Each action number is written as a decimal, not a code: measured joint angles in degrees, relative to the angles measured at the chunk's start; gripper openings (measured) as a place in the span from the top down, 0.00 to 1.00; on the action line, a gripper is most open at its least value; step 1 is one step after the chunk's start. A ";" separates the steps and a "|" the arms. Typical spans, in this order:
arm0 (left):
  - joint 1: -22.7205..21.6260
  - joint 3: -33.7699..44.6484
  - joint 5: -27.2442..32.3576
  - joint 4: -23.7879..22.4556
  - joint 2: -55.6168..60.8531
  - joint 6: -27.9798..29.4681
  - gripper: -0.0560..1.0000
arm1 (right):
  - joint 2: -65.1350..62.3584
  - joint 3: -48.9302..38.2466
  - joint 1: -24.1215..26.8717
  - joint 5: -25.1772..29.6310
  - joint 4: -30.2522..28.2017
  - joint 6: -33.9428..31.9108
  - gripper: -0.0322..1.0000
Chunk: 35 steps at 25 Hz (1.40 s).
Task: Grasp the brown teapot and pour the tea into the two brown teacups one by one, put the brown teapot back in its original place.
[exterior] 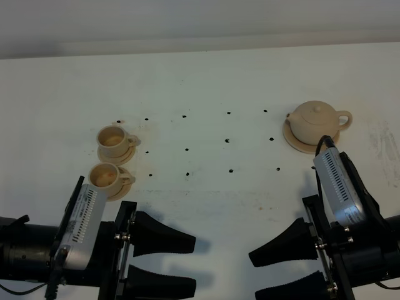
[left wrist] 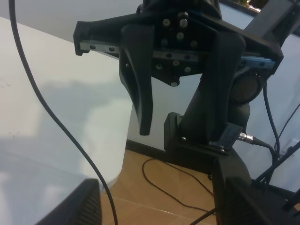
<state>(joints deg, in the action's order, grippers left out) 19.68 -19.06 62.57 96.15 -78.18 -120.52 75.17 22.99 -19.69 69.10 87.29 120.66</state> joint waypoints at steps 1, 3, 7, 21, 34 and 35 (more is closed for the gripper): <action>0.00 0.00 -0.11 0.00 0.00 0.00 0.44 | 0.00 0.00 0.00 0.00 0.00 0.00 0.55; 0.00 0.00 -0.24 0.00 0.00 0.00 0.44 | 0.00 0.00 0.00 0.00 -0.04 0.00 0.55; 0.00 0.00 -0.36 -0.06 0.00 0.00 0.44 | 0.00 0.00 0.00 0.00 -0.04 0.00 0.55; -0.66 -7.03 -1.56 -3.80 3.55 17.10 0.44 | 0.00 0.00 0.00 0.00 0.49 0.00 0.55; -5.51 -22.49 -5.42 -54.91 31.25 86.44 0.44 | 0.09 1.57 0.00 -12.03 6.64 -12.53 0.55; -5.51 -22.49 -5.01 -60.15 33.64 91.72 0.44 | 0.09 2.24 0.00 -13.05 6.74 -13.98 0.55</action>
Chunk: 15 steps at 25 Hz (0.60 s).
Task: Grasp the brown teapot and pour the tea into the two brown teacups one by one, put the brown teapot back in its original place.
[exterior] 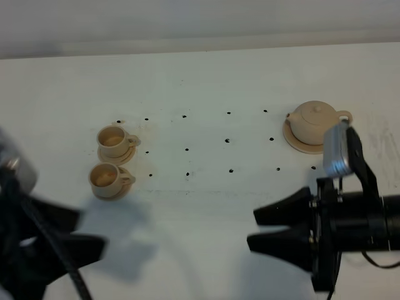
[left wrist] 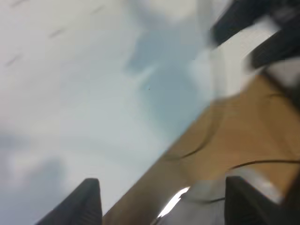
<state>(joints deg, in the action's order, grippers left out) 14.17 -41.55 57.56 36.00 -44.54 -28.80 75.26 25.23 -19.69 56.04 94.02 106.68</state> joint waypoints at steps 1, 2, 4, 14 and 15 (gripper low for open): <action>0.00 0.00 0.59 -5.18 1.95 5.13 0.44 | 0.02 0.84 0.00 -0.71 0.05 -1.13 0.55; 0.00 0.00 1.44 -9.40 4.22 9.28 0.44 | 0.02 1.69 0.00 -1.53 0.11 -2.40 0.55; 0.00 0.00 3.73 -18.98 8.39 18.26 0.44 | 0.06 3.32 0.00 -3.08 0.32 -4.66 0.55; 0.00 6.30 10.85 -44.46 20.30 40.67 0.44 | 0.19 10.61 0.00 -14.70 0.45 -16.04 0.55; 0.00 7.83 10.85 -44.51 20.95 40.91 0.44 | 0.19 11.43 0.00 -15.25 0.37 -16.46 0.55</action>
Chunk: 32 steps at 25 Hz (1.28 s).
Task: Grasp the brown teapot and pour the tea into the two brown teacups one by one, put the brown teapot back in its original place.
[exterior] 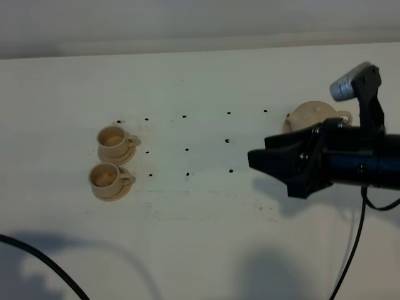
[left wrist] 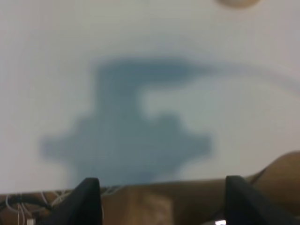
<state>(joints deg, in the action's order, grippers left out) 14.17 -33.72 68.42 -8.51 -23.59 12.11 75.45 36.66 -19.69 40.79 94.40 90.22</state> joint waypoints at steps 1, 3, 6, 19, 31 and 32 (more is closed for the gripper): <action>0.00 0.92 0.00 0.06 0.68 0.00 0.44 | 0.00 0.83 0.00 -0.49 -0.25 -0.53 0.55; 0.00 1.51 -0.05 0.35 1.95 -0.06 0.44 | 0.01 2.39 0.00 -0.92 -0.81 -1.65 0.55; 0.00 2.80 -3.21 0.40 4.27 -1.91 0.44 | 0.06 4.89 0.00 -1.34 -2.57 -4.02 0.55; 0.00 4.40 -7.06 6.29 9.30 -10.48 0.44 | 0.13 17.08 0.00 -3.69 -20.92 -23.53 0.55; -9.47 4.58 -7.23 6.41 19.31 -10.52 0.44 | 2.46 25.68 0.00 -3.82 -48.27 -50.99 0.55; -10.60 4.58 -7.23 6.41 21.06 -10.52 0.44 | 2.91 26.39 0.00 -3.77 -49.24 -51.72 0.55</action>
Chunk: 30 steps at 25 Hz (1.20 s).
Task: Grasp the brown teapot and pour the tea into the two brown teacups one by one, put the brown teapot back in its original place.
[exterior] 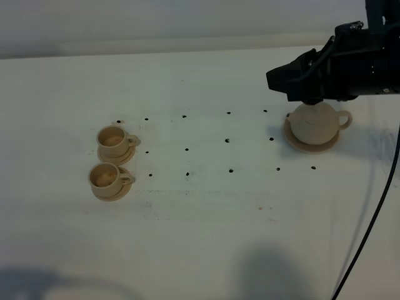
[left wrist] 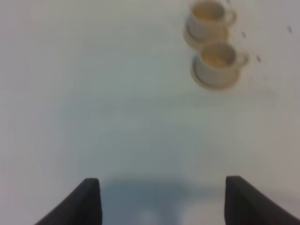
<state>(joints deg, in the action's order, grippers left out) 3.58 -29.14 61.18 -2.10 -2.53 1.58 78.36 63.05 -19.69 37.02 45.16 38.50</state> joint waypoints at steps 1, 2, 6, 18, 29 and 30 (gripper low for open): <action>-0.62 0.01 0.00 0.00 1.31 0.00 0.44 | 0.45 0.69 0.00 0.27 -0.61 -0.62 0.55; -1.02 0.01 0.09 0.00 2.27 0.00 0.44 | 0.84 1.35 0.00 0.40 -1.19 -0.91 0.55; -1.23 0.12 0.04 0.56 2.80 0.00 0.44 | 2.04 3.53 0.00 0.83 -3.22 -1.58 0.55; -1.39 0.12 0.04 0.86 2.79 -0.07 0.44 | 12.91 17.32 0.00 12.35 -28.59 2.35 0.55; -1.39 0.12 0.04 0.92 2.79 -0.07 0.44 | 23.31 20.01 0.00 12.40 -33.94 29.24 0.55; -1.39 0.12 0.04 0.92 2.79 -0.07 0.44 | 24.43 20.01 0.00 12.40 -35.09 29.68 0.55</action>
<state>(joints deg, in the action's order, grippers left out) 2.18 -29.03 61.22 -1.18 0.26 1.52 102.79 83.07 -19.69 49.42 10.06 68.17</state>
